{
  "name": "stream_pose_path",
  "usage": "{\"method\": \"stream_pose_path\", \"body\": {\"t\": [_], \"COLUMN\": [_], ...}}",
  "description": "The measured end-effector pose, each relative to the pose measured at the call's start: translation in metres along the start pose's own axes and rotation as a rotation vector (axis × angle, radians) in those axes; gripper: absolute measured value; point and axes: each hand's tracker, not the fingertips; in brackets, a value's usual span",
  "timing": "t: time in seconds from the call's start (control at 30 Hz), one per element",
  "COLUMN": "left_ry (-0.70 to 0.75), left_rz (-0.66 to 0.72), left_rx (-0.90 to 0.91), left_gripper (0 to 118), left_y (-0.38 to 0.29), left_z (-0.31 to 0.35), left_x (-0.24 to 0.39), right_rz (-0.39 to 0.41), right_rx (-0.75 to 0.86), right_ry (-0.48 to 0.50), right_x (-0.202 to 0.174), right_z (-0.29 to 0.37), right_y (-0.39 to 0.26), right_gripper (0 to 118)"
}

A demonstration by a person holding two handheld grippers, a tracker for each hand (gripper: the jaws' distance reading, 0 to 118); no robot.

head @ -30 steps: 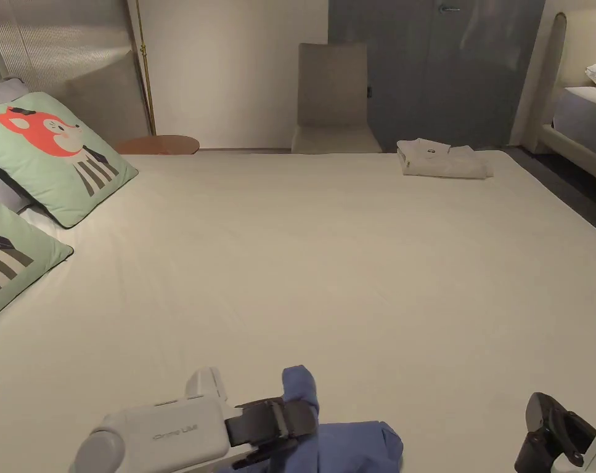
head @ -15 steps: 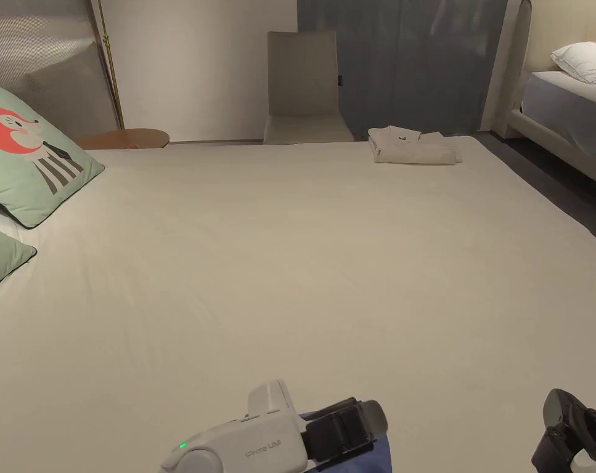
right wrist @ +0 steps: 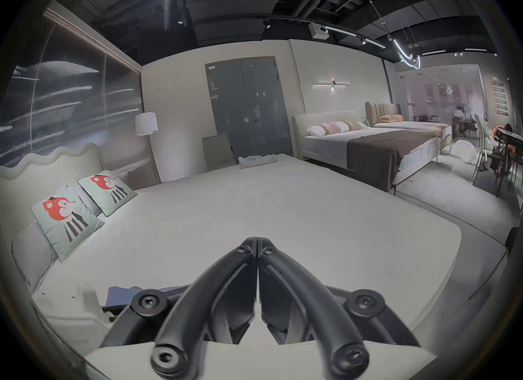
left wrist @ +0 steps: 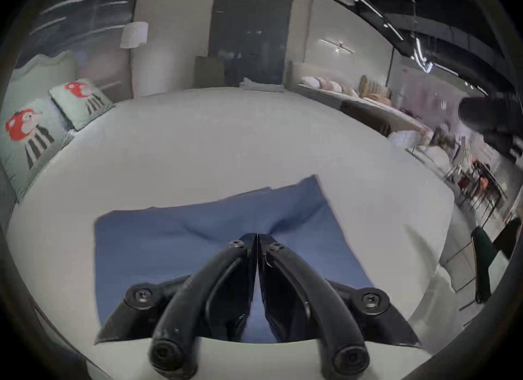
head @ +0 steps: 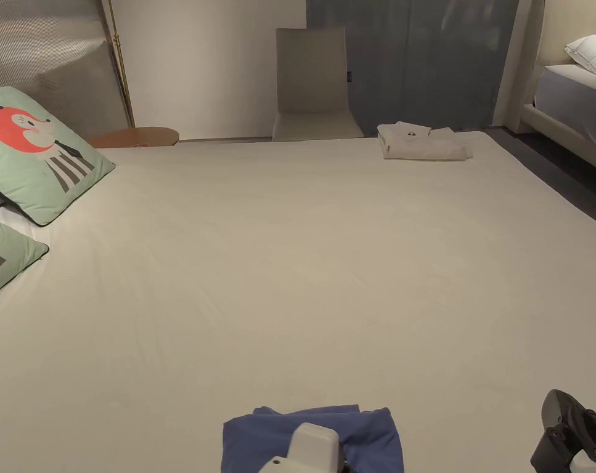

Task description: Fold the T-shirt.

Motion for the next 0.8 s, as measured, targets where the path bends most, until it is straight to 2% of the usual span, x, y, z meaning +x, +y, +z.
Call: {"method": "stream_pose_path", "body": {"t": [0.07,0.17,0.23,0.37,0.5,0.63,0.8], "left_ry": [-0.022,-0.134,-0.137,-0.259,-0.294,-0.272,-0.119], "left_rz": [-0.011,-0.046,-0.074,-0.016,0.004,0.137,0.254], "left_rx": [-0.002,-0.038,-0.060,-0.124,-0.048,0.055,0.161], "left_gripper": [1,1,1,1,1,1,1], "left_y": [0.002,0.001,-0.001,0.002,0.017,0.038,0.041], "left_z": [-0.006,-0.019,-0.031,-0.040,-0.013,0.025,0.069], "left_x": [0.017,0.042,0.056,0.074,0.068,0.014,-0.067], "right_rz": [-0.004,-0.006,-0.009,-0.011,-0.011,0.004,0.072], "right_rx": [0.001,0.002,0.003,0.011,0.004,-0.015,-0.149], "right_ry": [-0.007,-0.020,-0.027,-0.045,-0.045,0.031,0.210], "right_x": [0.003,0.009,0.013,0.020,0.023,0.010,-0.033], "right_z": [0.001,0.002,0.004,0.007,0.005,-0.004,-0.030], "right_y": [0.000,0.001,0.001,0.004,0.008,0.011,-0.002], "right_gripper": [1,1,1,1,1,1,1]}}
